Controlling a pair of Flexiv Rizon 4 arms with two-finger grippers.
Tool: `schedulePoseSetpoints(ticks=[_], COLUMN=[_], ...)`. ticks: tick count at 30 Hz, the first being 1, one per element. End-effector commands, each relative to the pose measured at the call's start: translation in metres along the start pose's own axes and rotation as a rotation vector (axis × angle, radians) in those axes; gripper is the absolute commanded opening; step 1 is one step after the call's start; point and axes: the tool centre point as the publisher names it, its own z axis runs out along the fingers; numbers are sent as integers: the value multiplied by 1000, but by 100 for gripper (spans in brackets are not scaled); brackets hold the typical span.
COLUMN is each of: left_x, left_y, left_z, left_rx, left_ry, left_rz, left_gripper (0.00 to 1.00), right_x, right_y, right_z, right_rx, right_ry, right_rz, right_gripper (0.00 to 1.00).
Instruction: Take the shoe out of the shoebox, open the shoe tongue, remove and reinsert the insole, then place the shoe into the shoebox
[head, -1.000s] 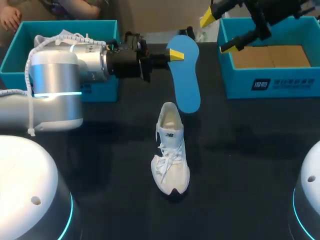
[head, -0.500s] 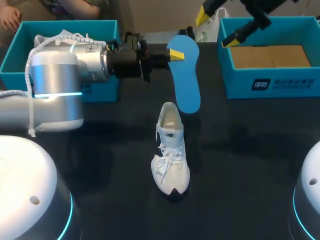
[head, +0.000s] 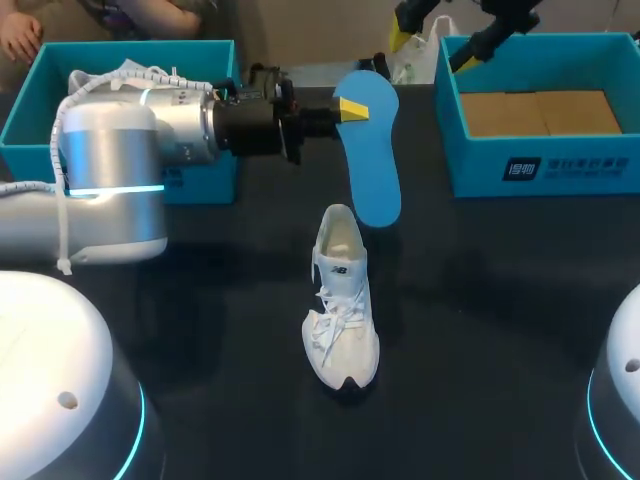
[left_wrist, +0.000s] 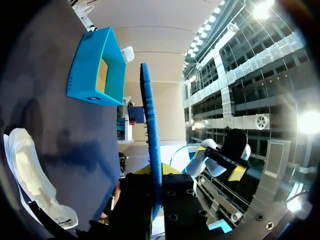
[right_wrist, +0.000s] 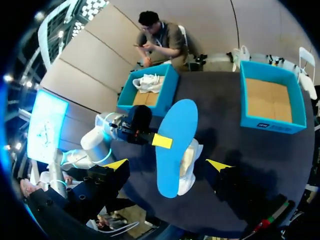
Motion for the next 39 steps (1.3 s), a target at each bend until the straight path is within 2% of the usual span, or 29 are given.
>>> schedulePoseSetpoints(ticks=[1, 9, 21, 28, 39], left_x=[0, 0, 0, 0, 0], left_y=[0, 0, 0, 0, 0], left_z=[-1, -1, -1, -1, -1], left_rx=[-2, -2, -2, -2, -2], left_ry=[-3, -3, -3, -3, -3], left_rz=[0, 0, 0, 0, 0], left_gripper=[0, 0, 0, 0, 0], right_x=[12, 20, 34, 44, 44], right_y=[-2, -1, 6, 7, 5], right_z=[-1, 10, 26, 39, 41], right_rx=[-12, 5, 37, 19, 31], right_ry=[-251, -340, -465, -492, -502], right_rz=[-3, -15, 62, 85, 96], right_gripper=[100, 100, 100, 100, 100])
